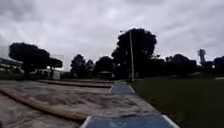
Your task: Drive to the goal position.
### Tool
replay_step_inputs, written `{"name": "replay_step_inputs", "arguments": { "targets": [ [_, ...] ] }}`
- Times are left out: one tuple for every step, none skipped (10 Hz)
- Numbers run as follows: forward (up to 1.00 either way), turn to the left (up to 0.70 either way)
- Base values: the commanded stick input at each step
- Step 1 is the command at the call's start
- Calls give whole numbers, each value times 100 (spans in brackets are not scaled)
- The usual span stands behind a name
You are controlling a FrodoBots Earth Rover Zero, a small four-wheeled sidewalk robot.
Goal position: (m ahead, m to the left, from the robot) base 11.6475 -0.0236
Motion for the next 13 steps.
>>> {"name": "replay_step_inputs", "arguments": {
  "targets": [
    [50,-45],
    [50,-8],
    [50,0],
    [50,0],
    [50,0],
    [50,0],
    [50,0],
    [50,0],
    [50,0],
    [50,0],
    [50,0],
    [50,0],
    [50,0]
  ]
}}
